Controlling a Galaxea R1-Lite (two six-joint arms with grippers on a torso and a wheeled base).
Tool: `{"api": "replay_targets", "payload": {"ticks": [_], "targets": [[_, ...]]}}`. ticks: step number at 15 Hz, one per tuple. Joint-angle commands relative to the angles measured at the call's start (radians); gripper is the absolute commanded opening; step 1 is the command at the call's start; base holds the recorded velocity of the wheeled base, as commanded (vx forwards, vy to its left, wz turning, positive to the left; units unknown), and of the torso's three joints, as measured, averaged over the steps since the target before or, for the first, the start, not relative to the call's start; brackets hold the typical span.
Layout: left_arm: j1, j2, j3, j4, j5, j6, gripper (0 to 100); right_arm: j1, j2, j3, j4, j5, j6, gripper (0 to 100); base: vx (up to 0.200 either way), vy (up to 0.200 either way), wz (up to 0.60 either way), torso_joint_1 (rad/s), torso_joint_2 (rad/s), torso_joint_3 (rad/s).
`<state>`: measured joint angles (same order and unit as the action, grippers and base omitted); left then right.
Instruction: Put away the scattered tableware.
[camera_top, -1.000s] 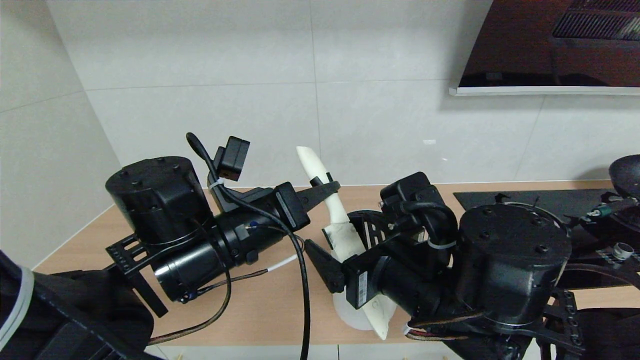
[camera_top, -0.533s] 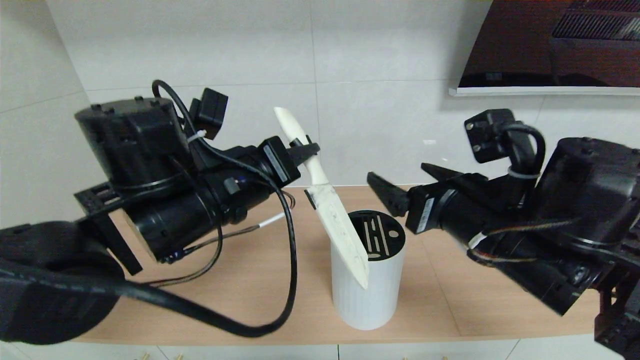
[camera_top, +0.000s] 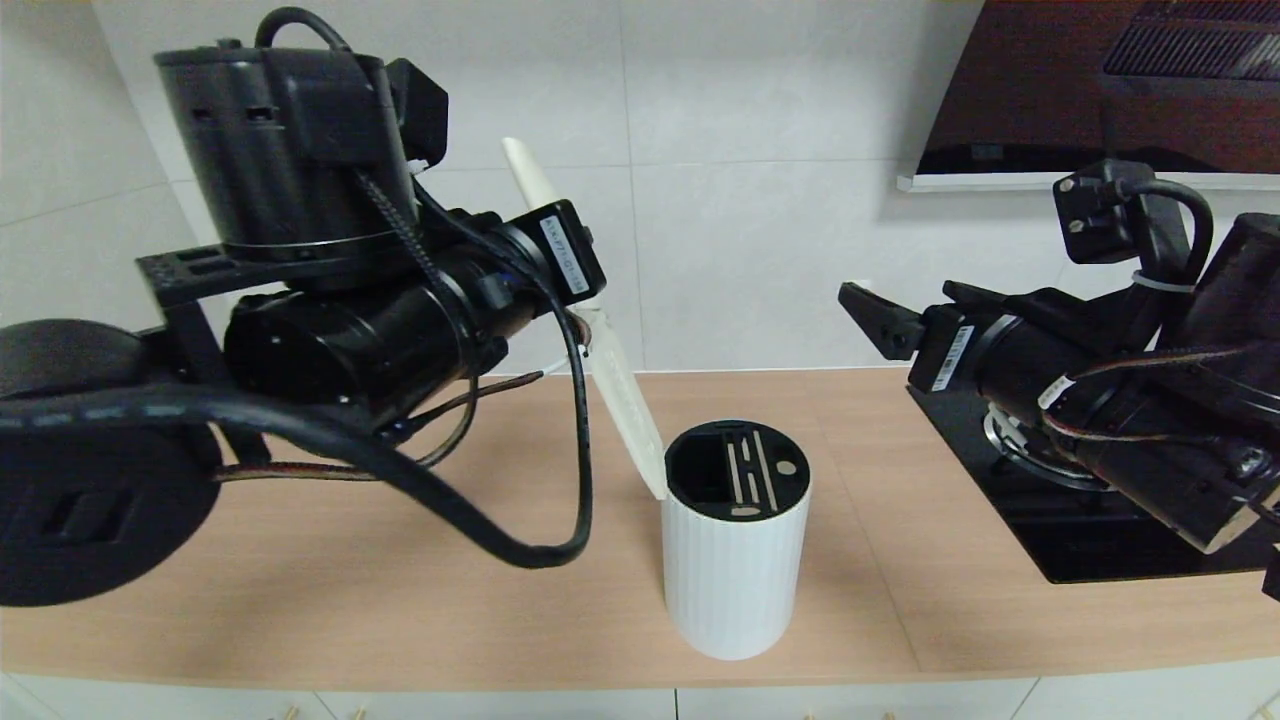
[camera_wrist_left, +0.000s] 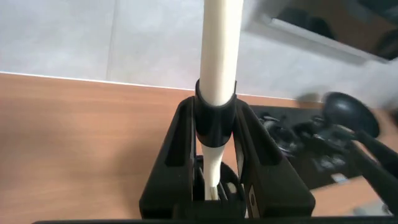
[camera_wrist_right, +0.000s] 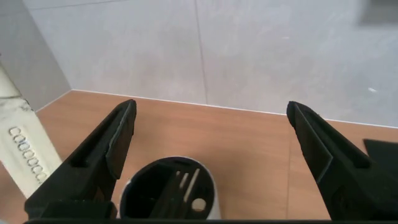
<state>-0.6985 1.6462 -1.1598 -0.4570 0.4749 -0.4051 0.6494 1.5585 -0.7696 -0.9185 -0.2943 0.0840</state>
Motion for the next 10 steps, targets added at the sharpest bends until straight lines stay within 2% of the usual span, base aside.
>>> {"api": "replay_targets", "payload": {"ticks": [1, 2, 3, 4, 6, 10], "targets": [[-0.033, 0.107, -0.041, -0.084, 0.117, 0.046, 0, -0.004, 0.008, 0.003, 0.000, 0.000, -0.001, 100, 0.000, 0.000, 0.00, 0.000, 0.00, 0.000], [-0.038, 0.132, -0.043, -0.149, 0.151, 0.075, 0, -0.004, 0.005, 0.004, 0.000, 0.000, -0.001, 100, 0.000, 0.000, 0.00, 0.000, 0.00, 0.000], [-0.038, 0.132, -0.043, -0.149, 0.151, 0.075, 0, -0.004, 0.005, 0.004, 0.000, 0.000, -0.001, 100, 0.000, 0.000, 0.00, 0.000, 0.00, 0.000], [-0.059, 0.159, -0.032, -0.276, 0.174, 0.117, 0, -0.004, 0.006, 0.004, 0.000, 0.000, -0.001, 100, 0.000, 0.000, 0.00, 0.000, 0.00, 0.000], [-0.072, 0.178, -0.026, -0.316, 0.174, 0.124, 0, -0.004, 0.009, 0.004, 0.000, 0.000, -0.001, 100, 0.000, 0.000, 0.00, 0.000, 0.00, 0.000], [-0.091, 0.227, -0.028, -0.333, 0.186, 0.124, 0, -0.004, 0.018, 0.006, -0.002, 0.000, -0.001, 100, 0.000, 0.000, 0.00, 0.000, 0.00, 0.000]]}}
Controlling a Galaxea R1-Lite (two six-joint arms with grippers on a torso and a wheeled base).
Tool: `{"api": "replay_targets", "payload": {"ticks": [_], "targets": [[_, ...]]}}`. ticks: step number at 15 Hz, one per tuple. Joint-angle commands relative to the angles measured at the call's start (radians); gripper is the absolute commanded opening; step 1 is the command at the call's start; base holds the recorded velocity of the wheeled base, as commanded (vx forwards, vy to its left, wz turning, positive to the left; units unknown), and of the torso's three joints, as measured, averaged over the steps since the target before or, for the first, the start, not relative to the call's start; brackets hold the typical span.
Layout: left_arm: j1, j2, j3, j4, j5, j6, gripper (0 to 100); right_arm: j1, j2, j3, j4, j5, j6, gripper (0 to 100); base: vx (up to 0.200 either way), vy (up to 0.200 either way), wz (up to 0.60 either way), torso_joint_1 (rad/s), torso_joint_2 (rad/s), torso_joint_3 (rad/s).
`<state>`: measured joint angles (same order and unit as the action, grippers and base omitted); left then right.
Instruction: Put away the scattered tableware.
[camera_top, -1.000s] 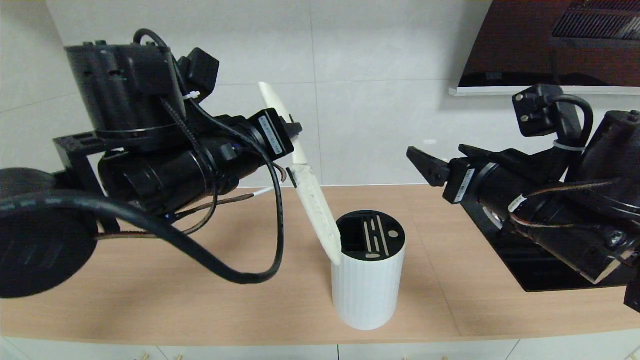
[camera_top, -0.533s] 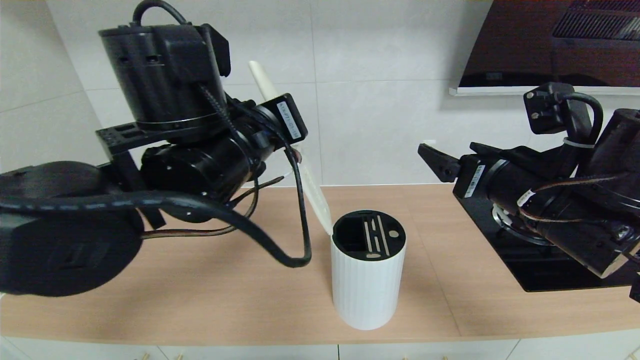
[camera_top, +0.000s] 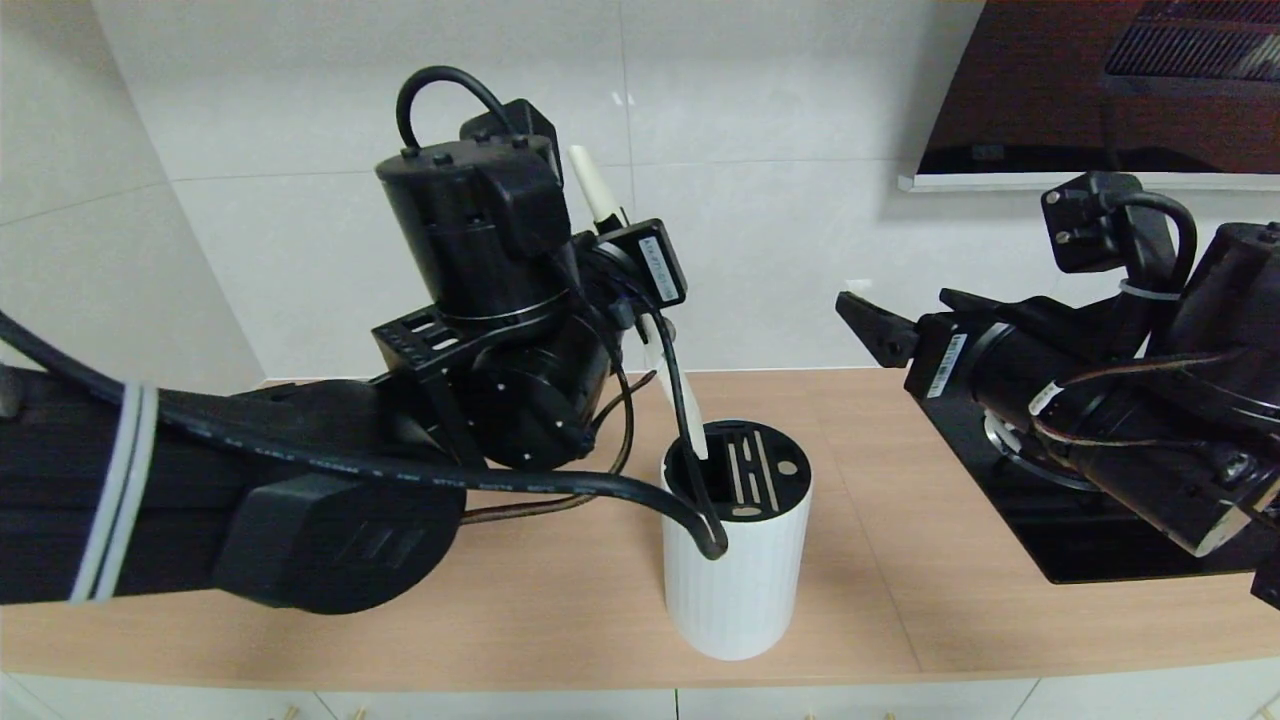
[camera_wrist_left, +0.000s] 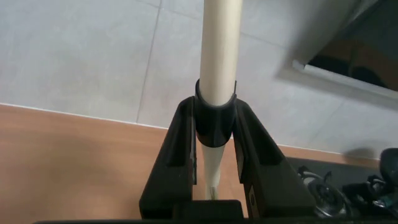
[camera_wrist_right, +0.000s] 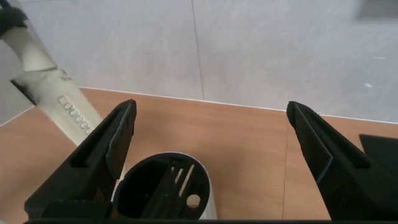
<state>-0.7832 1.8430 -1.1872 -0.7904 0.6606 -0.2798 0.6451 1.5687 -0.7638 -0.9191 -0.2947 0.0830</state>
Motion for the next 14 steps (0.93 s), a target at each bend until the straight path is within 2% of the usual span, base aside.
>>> {"api": "replay_targets", "payload": {"ticks": [1, 6, 10, 14], "targets": [[-0.007, 0.045, 0.000, -0.018, 0.001, 0.002, 0, 0.001, 0.010, 0.001, -0.001, 0.000, 0.000, 100, 0.000, 0.000, 0.00, 0.000, 0.00, 0.000], [-0.007, 0.099, 0.000, -0.058, 0.010, 0.024, 0, 0.001, 0.008, 0.006, -0.003, 0.000, 0.000, 100, 0.000, 0.000, 0.00, 0.000, 0.00, 0.000], [-0.013, 0.117, 0.003, -0.058, 0.011, 0.024, 0, 0.001, 0.010, 0.006, -0.003, 0.000, 0.000, 100, 0.000, 0.000, 0.00, 0.000, 0.00, 0.000], [-0.044, 0.142, 0.021, -0.053, 0.011, 0.022, 0, 0.001, 0.011, 0.008, -0.003, 0.000, 0.000, 100, 0.000, 0.000, 0.00, 0.000, 0.00, 0.000]]}}
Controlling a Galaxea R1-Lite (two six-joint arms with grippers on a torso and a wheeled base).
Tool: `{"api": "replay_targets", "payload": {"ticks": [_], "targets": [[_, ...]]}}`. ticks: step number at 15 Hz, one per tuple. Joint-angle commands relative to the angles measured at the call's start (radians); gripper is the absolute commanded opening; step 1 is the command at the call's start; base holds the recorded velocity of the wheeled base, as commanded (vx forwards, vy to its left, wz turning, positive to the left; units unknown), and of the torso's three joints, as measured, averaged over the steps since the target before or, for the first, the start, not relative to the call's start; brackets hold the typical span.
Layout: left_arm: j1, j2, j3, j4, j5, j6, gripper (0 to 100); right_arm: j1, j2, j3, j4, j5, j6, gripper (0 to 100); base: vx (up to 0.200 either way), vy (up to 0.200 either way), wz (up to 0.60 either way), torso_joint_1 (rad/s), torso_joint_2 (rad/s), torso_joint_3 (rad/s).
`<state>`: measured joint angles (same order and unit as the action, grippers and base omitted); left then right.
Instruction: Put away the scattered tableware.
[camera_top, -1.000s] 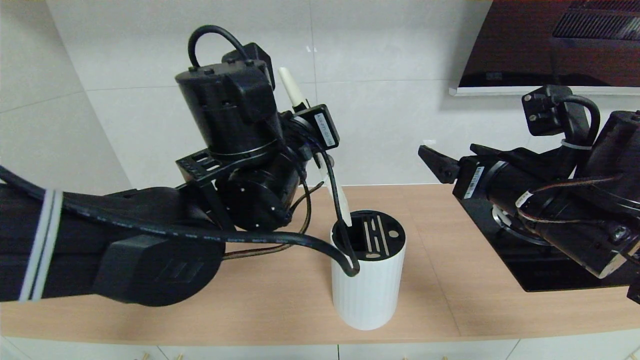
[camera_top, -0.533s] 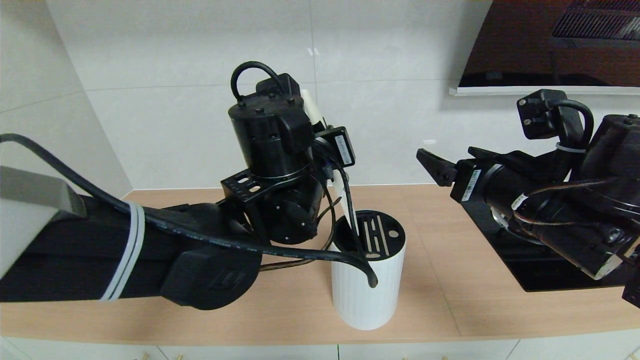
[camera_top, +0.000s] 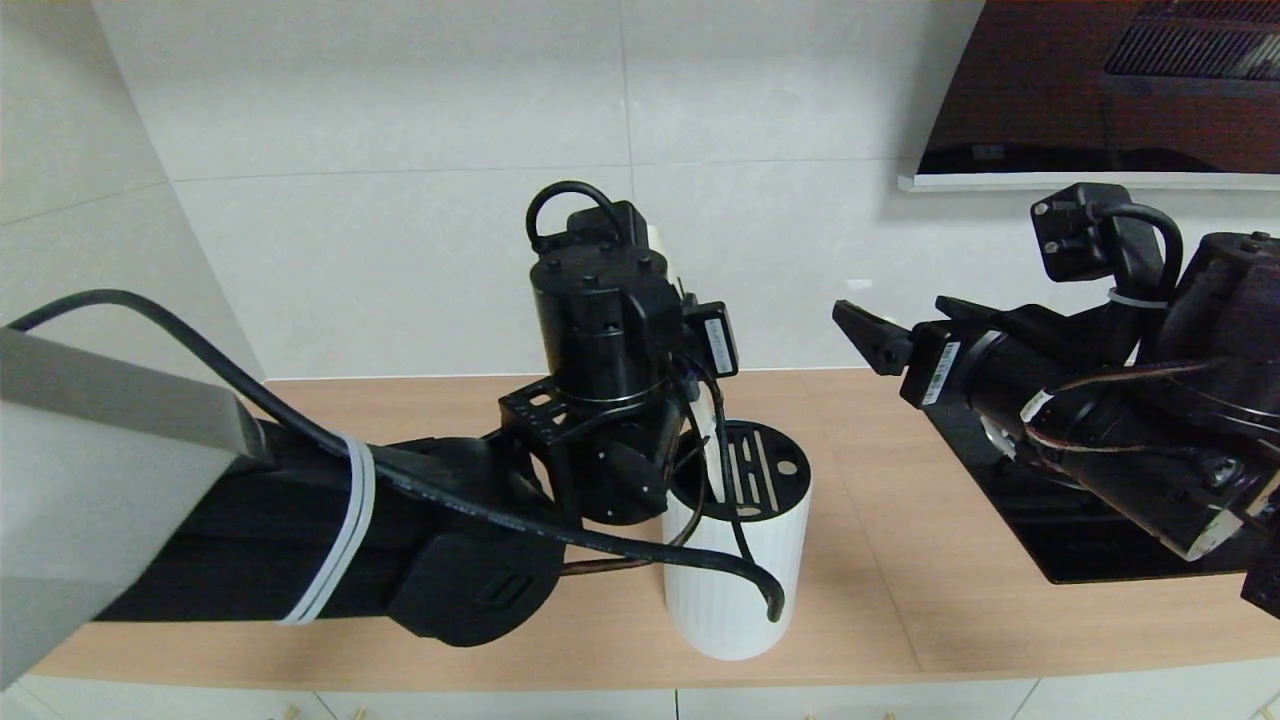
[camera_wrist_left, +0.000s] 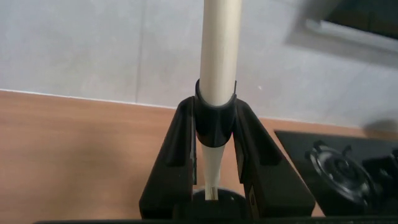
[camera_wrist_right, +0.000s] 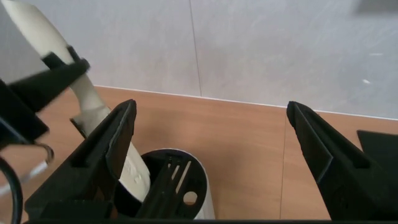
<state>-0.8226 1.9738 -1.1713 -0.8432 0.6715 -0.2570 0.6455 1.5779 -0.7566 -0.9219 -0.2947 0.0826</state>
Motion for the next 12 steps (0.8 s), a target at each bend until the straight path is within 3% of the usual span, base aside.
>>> {"api": "replay_targets", "payload": {"ticks": [1, 12], "targets": [[-0.007, 0.025, 0.012, 0.004, -0.001, -0.001, 0, 0.000, 0.002, 0.000, 0.000, 0.000, 0.000, 100, 0.000, 0.000, 0.00, 0.000, 0.00, 0.000], [-0.058, 0.115, 0.055, 0.019, -0.004, -0.004, 0, 0.000, 0.007, 0.002, 0.000, 0.000, 0.000, 100, 0.000, 0.000, 0.00, 0.000, 0.00, 0.000]]}}
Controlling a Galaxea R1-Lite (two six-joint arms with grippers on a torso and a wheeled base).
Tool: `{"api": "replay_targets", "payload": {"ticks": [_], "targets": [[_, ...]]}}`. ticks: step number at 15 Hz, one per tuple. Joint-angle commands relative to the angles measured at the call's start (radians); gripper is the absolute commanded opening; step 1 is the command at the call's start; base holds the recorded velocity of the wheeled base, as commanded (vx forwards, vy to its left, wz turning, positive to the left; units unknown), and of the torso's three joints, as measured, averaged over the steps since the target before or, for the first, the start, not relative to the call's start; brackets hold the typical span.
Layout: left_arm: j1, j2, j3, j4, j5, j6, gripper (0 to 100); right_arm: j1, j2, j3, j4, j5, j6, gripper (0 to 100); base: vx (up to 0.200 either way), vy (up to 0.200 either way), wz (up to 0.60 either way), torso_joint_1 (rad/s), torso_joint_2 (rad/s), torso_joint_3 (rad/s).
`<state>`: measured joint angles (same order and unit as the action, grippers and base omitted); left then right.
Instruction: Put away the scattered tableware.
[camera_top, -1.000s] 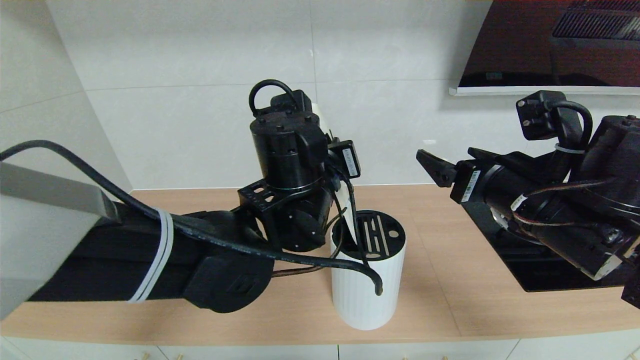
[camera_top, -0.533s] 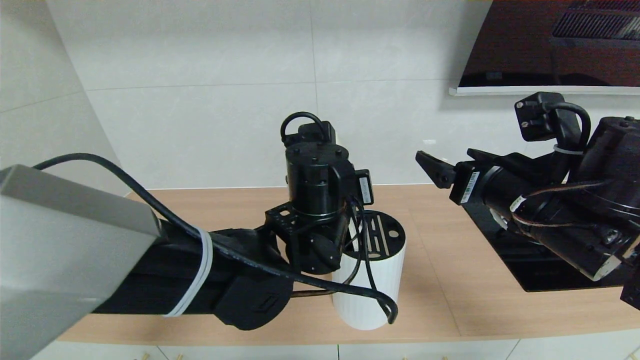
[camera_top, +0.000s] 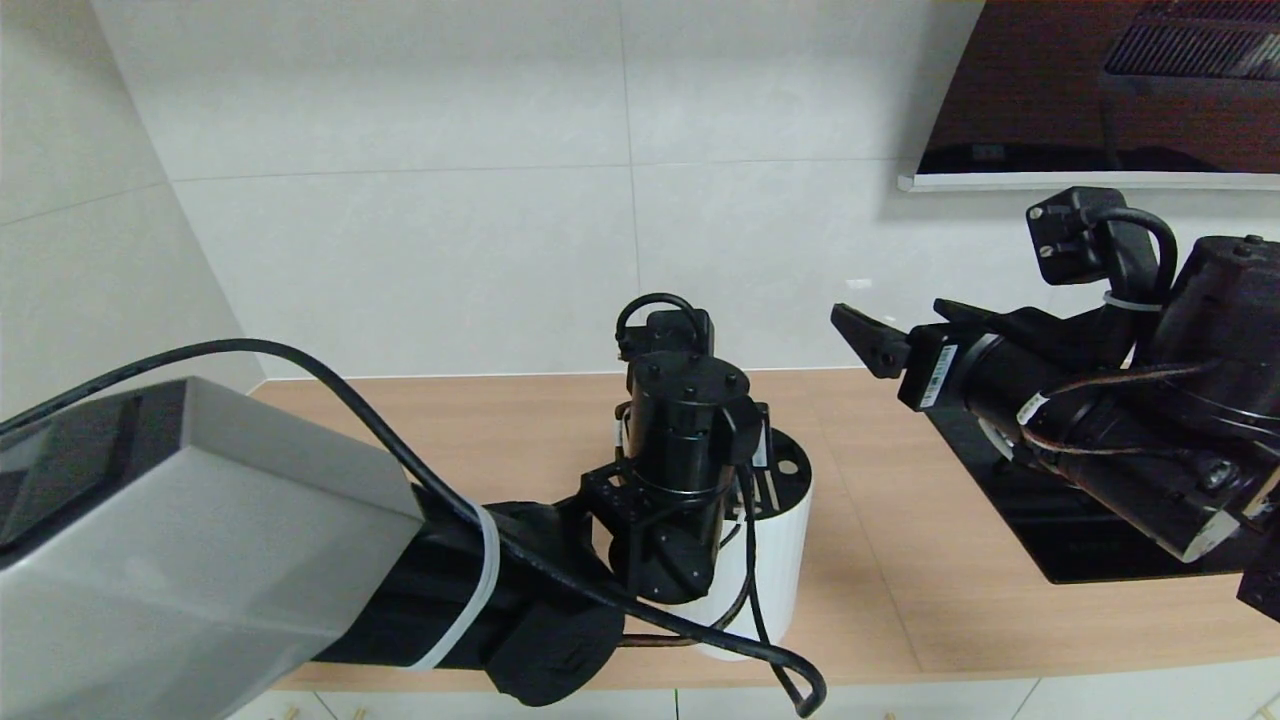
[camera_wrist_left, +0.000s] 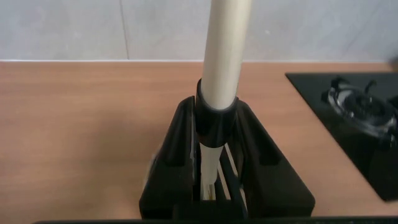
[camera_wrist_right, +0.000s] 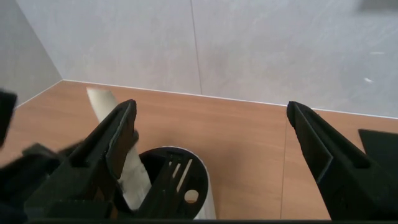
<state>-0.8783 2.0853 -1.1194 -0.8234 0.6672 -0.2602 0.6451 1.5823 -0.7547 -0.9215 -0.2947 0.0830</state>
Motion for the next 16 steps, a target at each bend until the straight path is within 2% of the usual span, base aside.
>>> {"api": "replay_targets", "payload": {"ticks": [1, 11, 12, 16], "targets": [[-0.002, 0.004, 0.003, 0.000, 0.000, -0.002, 0, 0.001, 0.002, 0.000, 0.000, 0.000, 0.000, 100, 0.000, 0.000, 0.00, 0.000, 0.00, 0.000], [-0.010, 0.002, 0.021, -0.002, 0.000, 0.001, 0, 0.001, 0.002, 0.000, 0.000, 0.000, 0.000, 100, 0.000, 0.000, 0.00, 0.000, 0.00, 0.000], [-0.010, 0.002, 0.023, -0.003, 0.000, 0.003, 100, 0.002, 0.002, 0.000, 0.000, 0.000, 0.000, 100, 0.000, 0.000, 0.00, 0.000, 0.00, 0.000], [-0.010, -0.008, 0.021, -0.008, -0.003, 0.001, 100, 0.002, 0.002, 0.000, -0.002, 0.000, 0.000, 100, 0.000, 0.000, 0.00, 0.000, 0.00, 0.000]]}}
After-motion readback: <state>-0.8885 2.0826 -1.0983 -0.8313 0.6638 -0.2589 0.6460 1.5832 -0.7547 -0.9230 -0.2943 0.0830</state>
